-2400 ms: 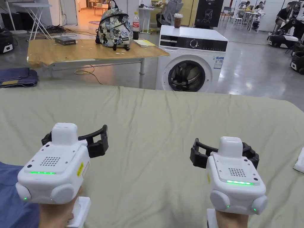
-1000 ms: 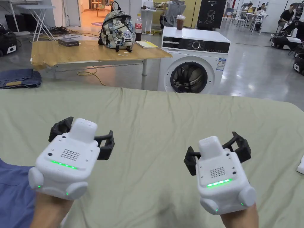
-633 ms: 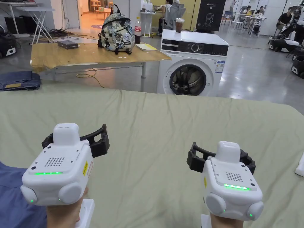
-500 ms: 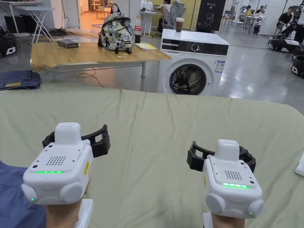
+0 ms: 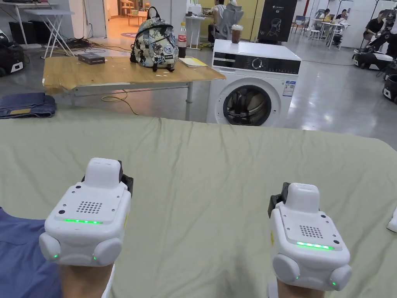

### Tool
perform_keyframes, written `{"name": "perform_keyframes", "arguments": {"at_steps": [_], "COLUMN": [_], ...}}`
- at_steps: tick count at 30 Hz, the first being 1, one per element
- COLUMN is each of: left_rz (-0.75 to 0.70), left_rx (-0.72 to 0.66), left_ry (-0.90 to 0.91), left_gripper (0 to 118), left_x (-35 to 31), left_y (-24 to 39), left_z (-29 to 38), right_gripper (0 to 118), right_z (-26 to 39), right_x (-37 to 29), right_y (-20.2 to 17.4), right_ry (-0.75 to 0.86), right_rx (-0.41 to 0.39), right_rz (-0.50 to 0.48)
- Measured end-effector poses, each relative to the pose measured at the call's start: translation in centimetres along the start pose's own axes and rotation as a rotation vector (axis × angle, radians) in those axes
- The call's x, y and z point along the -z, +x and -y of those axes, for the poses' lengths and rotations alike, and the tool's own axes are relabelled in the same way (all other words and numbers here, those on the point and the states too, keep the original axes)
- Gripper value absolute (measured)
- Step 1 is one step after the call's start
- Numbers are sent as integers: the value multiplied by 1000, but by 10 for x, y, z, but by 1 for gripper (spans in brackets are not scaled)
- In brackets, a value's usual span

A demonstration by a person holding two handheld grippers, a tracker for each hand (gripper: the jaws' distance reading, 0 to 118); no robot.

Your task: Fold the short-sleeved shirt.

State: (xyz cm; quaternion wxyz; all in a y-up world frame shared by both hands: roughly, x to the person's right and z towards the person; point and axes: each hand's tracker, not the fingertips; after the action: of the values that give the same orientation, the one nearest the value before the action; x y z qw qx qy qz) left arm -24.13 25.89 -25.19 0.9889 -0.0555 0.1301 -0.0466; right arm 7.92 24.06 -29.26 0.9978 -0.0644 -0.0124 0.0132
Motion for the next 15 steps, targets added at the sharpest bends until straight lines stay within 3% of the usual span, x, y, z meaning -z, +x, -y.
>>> {"name": "perform_keyframes", "arguments": {"at_steps": [7, 15], "left_rz": [47, 17], "left_rx": [-73, -50], "left_ry": [-62, -245], "left_gripper": [0, 0], "left_x": [7, -9], "left_y": [-21, -115], "left_z": [2, 20], "right_gripper": [0, 0], "right_z": [-2, -2], "right_x": [-1, 2], "right_y": [-9, -25], "right_ry": [-15, -31], "right_rx": [-37, -71], "right_rz": [-15, -89]}}
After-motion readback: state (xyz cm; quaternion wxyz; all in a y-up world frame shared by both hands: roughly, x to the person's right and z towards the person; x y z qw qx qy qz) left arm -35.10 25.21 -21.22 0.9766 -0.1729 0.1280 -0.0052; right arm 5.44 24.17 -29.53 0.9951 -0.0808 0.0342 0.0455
